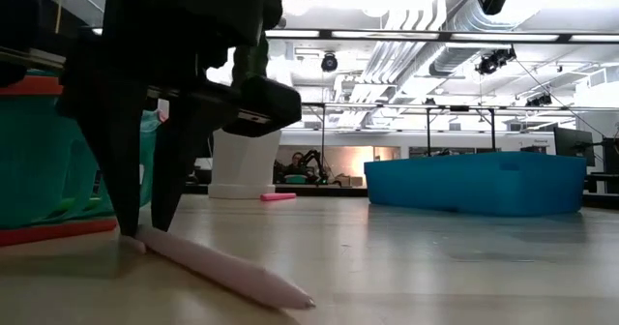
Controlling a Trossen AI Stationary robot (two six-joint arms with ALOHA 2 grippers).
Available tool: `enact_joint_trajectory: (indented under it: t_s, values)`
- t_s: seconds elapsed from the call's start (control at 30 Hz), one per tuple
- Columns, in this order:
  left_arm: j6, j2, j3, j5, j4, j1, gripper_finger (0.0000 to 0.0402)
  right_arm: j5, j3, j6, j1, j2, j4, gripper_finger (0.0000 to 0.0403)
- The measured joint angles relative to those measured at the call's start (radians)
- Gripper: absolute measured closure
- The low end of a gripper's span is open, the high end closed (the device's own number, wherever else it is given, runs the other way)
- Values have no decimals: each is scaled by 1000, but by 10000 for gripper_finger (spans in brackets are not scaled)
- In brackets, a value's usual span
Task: Sort pens & pencils
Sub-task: Put the light pink pen into the green basket
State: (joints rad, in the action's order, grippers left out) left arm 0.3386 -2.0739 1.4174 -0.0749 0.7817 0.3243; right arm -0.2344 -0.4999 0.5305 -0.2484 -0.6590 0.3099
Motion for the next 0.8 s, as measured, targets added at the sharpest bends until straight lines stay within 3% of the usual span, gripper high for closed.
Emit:
enact_joint_trajectory:
  t_s: [0.5,0.8]
  values:
    - [-10,18,-4,24,53,-43,349,0,0,0,0,0,-2,294]
    - [17,20,71,31,46,-44,349,0,0,3,0,0,-16,294]
